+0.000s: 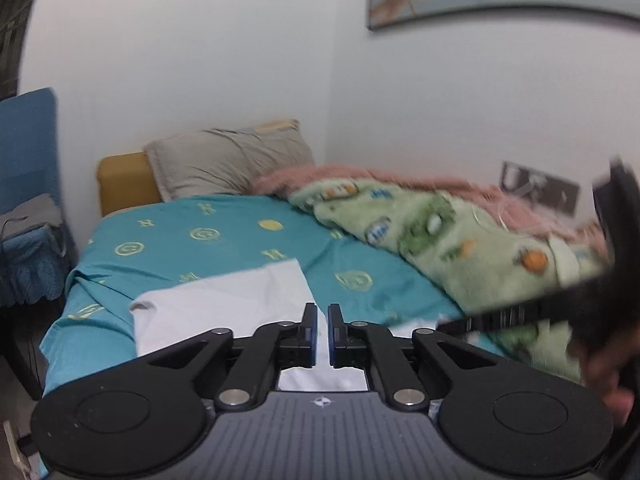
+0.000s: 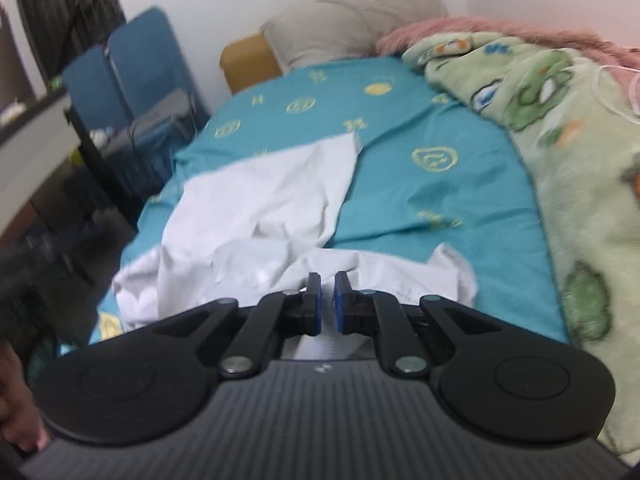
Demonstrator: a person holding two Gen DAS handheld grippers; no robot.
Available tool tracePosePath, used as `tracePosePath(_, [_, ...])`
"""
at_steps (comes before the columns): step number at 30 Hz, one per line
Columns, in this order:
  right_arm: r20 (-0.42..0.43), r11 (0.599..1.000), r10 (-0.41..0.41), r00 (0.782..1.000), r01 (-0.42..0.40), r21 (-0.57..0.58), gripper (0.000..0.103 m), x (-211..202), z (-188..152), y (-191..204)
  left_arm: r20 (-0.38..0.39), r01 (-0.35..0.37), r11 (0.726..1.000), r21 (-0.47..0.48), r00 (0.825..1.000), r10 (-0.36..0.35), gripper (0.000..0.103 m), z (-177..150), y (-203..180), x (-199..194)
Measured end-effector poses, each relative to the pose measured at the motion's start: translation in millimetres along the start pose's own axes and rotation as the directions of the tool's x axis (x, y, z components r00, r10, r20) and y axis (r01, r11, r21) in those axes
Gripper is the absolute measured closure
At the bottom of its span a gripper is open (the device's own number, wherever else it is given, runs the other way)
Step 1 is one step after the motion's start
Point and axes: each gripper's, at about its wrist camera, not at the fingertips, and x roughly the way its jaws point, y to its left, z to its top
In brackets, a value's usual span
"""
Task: Fold clothes
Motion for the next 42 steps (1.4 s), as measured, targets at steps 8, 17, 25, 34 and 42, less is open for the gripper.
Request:
tracePosePath(8, [0.015, 0.997, 0.016, 1.000, -0.017, 0.074, 0.094, -6.1, 5.0, -14.2, -0.144, 0.044, 0.978, 0.205, 0.990, -0.014, 0.038, -31.6, -35.4, 33.7])
tracePosePath(17, [-0.023, 0.996, -0.017, 1.000, 0.019, 0.091, 0.094, 3.7, -0.2, -25.4, -0.198, 0.114, 0.990, -0.086, 0.972, -0.129, 0.099, -18.7, 23.0, 87.4])
tracePosePath(25, [-0.120, 0.995, -0.029, 0.992, 0.040, 0.093, 0.100, 33.2, -9.9, -27.4, -0.286, -0.061, 0.879, -0.472, 0.954, -0.088, 0.066, -19.2, 112.8, 128.2])
tracePosePath(34, [-0.051, 0.994, -0.025, 0.998, 0.030, 0.101, 0.098, 23.1, -5.2, -24.8, -0.275, -0.154, 0.965, -0.212, 0.957, 0.092, 0.038, 0.3, 66.7, 77.0])
tracePosePath(42, [-0.068, 0.988, -0.054, 0.996, 0.063, 0.139, 0.096, 21.1, -0.9, -25.7, -0.229, -0.089, 0.995, 0.050, 0.968, 0.098, 0.038, 0.9, -10.7, 32.3])
